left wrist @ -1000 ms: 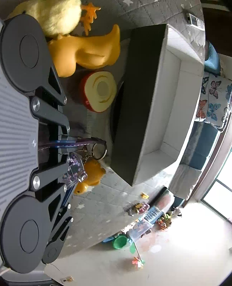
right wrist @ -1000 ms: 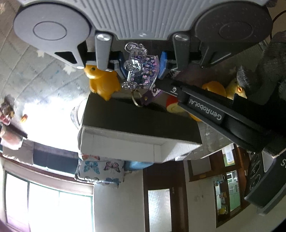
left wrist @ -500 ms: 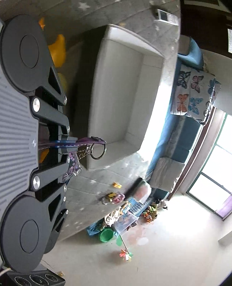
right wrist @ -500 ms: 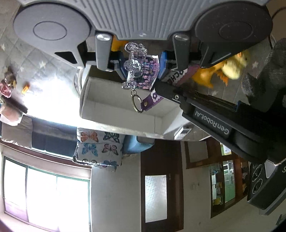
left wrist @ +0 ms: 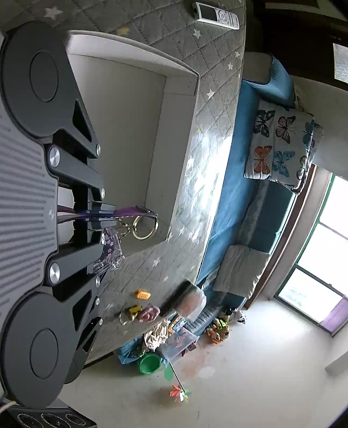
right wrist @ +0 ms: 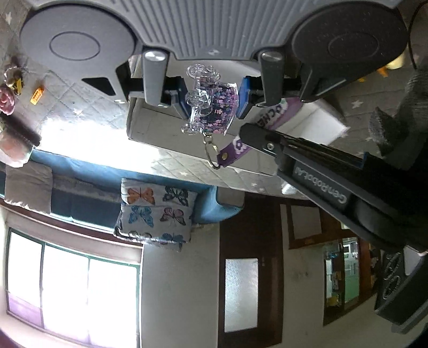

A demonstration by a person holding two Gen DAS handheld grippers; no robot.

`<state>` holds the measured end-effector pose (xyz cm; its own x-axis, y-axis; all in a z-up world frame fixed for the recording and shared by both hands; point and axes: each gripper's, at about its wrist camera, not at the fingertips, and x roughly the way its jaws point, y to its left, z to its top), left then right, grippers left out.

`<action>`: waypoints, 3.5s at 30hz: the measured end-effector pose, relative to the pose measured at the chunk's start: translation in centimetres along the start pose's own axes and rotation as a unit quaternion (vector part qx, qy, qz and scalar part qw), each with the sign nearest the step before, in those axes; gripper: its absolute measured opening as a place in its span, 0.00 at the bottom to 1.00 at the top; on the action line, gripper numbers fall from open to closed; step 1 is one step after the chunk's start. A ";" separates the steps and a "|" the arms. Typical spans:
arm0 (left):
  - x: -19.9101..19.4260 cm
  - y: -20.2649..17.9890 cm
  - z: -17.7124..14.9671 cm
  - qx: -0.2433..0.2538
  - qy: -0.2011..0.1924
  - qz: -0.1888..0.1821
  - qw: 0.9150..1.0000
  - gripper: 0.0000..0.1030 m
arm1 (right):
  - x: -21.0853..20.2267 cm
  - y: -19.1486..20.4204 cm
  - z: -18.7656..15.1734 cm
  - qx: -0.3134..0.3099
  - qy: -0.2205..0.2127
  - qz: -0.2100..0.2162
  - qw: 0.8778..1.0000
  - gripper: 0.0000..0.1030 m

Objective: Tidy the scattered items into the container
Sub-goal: 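Carry the strap and keychain together with both grippers over the cardboard box, then lower the strap and keychain into the box and open both grippers, then withdraw both open grippers up from the box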

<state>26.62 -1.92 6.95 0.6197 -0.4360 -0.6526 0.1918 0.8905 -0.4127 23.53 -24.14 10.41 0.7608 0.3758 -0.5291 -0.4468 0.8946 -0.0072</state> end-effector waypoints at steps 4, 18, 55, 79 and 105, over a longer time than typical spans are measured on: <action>2.4 0.9 1.3 -0.007 0.011 0.005 1.000 0.03 | 2.9 -1.2 -0.1 0.006 0.021 -0.006 1.000 0.35; 7.9 3.5 1.5 -0.027 0.056 0.026 0.998 0.03 | 8.7 -2.1 -1.1 0.005 0.081 -0.017 0.997 0.35; 8.1 3.3 0.2 -0.012 0.080 0.086 0.993 0.09 | 7.3 -1.2 -1.3 0.005 0.094 -0.017 0.995 0.50; 1.5 -0.5 -3.2 0.029 0.011 0.098 0.995 0.26 | -0.9 0.0 -3.0 0.039 0.033 -0.035 0.998 0.80; -1.1 -3.7 -10.5 0.054 0.018 0.089 0.994 0.29 | -7.4 1.7 -9.5 0.049 0.037 -0.061 0.996 0.95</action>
<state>17.20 -6.08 2.53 0.6245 -0.2727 -0.7318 0.1626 0.9619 -0.2197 12.66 -27.71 6.29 0.7683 0.2462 -0.5908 -0.3021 0.9533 0.0044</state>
